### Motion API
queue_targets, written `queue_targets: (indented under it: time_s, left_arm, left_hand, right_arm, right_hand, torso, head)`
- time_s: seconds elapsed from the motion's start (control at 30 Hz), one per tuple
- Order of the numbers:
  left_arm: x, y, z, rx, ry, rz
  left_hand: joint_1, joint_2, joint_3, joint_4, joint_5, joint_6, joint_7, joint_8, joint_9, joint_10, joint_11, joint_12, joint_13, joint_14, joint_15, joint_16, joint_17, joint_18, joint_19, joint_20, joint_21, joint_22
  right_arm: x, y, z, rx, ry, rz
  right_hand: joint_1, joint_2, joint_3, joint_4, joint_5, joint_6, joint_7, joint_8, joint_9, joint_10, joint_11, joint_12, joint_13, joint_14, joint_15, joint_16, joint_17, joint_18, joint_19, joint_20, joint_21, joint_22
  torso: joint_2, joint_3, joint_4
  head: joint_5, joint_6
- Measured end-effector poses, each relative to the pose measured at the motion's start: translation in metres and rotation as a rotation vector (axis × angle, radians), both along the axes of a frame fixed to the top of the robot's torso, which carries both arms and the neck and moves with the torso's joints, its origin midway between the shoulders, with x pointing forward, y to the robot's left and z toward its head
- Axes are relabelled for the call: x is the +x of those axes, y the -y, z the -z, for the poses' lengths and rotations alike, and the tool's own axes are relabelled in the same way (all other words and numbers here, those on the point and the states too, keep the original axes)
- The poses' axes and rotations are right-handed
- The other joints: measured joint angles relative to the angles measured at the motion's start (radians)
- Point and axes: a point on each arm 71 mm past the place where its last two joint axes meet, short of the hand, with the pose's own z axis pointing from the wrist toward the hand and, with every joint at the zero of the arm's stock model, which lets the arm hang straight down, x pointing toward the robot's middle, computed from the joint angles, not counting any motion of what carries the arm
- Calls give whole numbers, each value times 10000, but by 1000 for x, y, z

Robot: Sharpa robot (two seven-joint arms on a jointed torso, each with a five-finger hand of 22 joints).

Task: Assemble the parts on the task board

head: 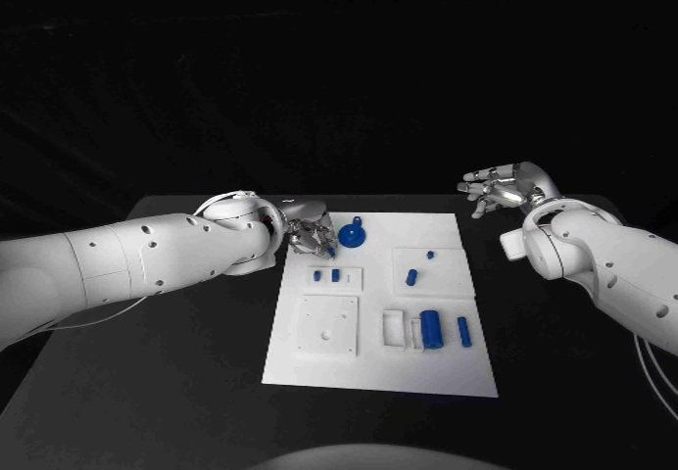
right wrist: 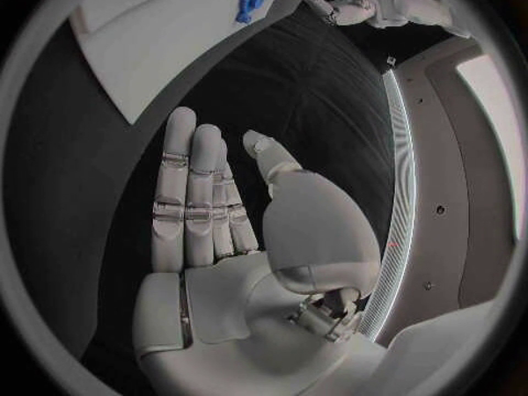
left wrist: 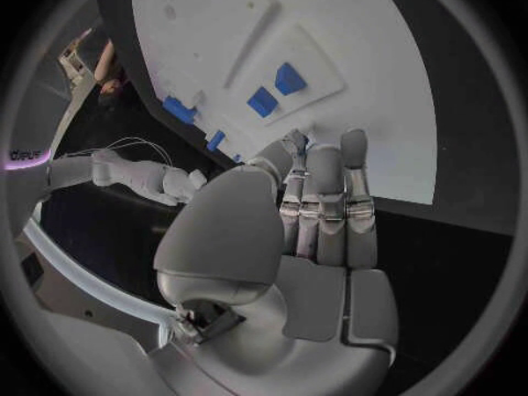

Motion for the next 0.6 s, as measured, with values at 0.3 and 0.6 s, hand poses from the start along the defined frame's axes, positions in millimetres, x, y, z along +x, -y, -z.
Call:
queue_targets:
  time_s: [0.3,0.6]
  left_arm:
    - [0,0,1,51,-61,4]
    - [0,0,2,121,-156,10]
  left_hand:
    - [0,0,0,0,0,0,0,-34,-6,0,0,0,0,0,0,0,0,-1,0,0,0,-1]
    - [0,0,0,0,-75,-2,-1,-35,5,0,0,0,0,0,0,0,0,-2,0,0,0,-1]
  right_arm:
    - [0,0,0,-2,-7,-5]
    - [0,0,0,-3,-11,-5]
  right_hand:
    - [0,0,0,0,0,0,0,0,0,0,0,0,0,0,0,0,0,0,0,0,0,-1]
    - [0,0,0,0,0,0,0,0,0,0,0,0,0,0,0,0,0,0,0,0,0,-1]
  torso:
    - [0,0,-2]
    - [0,0,-1]
  head:
    - [-1,-9]
    - [-7,-20]
